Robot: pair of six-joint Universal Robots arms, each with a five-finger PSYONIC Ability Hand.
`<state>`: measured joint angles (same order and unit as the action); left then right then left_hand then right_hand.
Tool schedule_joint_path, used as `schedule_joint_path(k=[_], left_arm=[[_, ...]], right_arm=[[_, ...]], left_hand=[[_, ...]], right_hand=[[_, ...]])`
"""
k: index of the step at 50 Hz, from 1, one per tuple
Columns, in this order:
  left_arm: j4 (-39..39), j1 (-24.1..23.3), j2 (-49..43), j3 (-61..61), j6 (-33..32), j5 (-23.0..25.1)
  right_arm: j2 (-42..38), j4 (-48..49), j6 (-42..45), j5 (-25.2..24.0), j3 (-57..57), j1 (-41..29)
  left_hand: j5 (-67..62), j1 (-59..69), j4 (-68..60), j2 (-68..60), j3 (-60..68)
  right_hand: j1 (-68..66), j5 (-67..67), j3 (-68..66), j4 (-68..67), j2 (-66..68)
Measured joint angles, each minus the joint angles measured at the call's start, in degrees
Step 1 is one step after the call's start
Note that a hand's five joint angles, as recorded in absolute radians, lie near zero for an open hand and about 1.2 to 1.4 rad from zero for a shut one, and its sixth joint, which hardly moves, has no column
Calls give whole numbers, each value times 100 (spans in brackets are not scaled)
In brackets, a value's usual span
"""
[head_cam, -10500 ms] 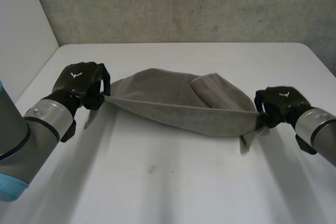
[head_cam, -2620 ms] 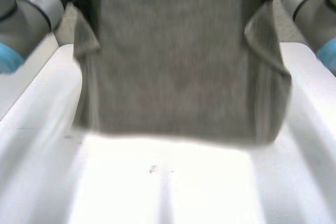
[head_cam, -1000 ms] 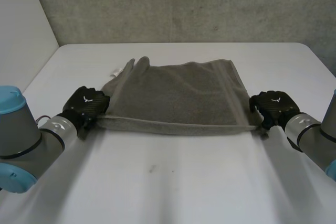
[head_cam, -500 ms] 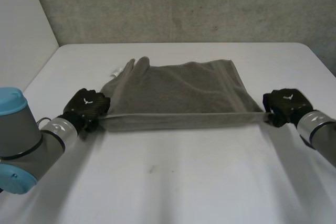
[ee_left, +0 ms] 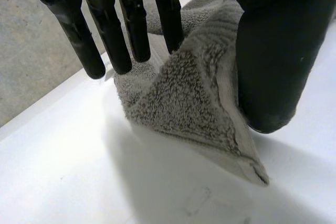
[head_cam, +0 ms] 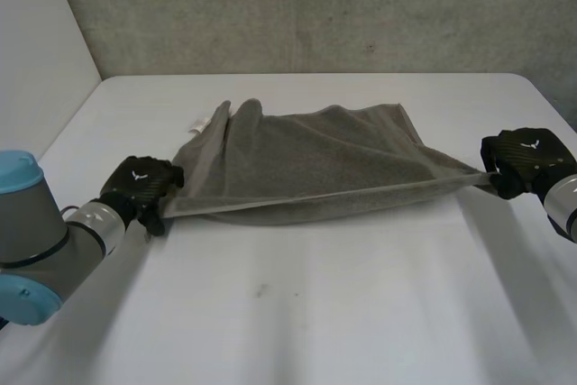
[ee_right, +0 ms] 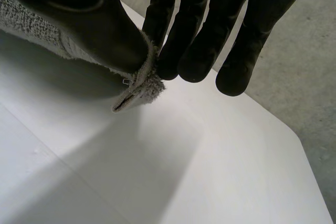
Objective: Fold the towel.
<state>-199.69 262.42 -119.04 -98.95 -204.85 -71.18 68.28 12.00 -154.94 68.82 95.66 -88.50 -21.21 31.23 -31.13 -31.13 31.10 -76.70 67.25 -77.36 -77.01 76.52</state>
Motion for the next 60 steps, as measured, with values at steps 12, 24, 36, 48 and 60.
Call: schedule_joint_path(k=[12,24,36,48,60], left_arm=[[1,-5,205,-186,-58,-24],[130,-73,1971,-1174,-699,-40],[990,159,3804,-2470,-2419,8],[2291,346,4134,-2461,-2660,497],[2153,459,1827,-996,-2412,795]], right_arm=[[13,-4,7,5,63,33],[870,-621,319,-24,180,63],[2270,-2689,2480,11,817,575],[3164,-3417,3061,-495,882,1262],[799,-2494,2690,-126,-526,-32]], left_hand=[[-3607,3538,-3657,-3661,3668],[-3770,3673,-3858,-3835,3853],[-3771,3674,-3861,-3841,3858],[-3795,3731,-3862,-3847,3858],[-3796,3733,-3862,-3847,3858]], right_hand=[[0,0,0,0,0],[0,0,0,0,0],[0,0,0,0,0],[0,4,0,0,62],[0,27,0,0,62]])
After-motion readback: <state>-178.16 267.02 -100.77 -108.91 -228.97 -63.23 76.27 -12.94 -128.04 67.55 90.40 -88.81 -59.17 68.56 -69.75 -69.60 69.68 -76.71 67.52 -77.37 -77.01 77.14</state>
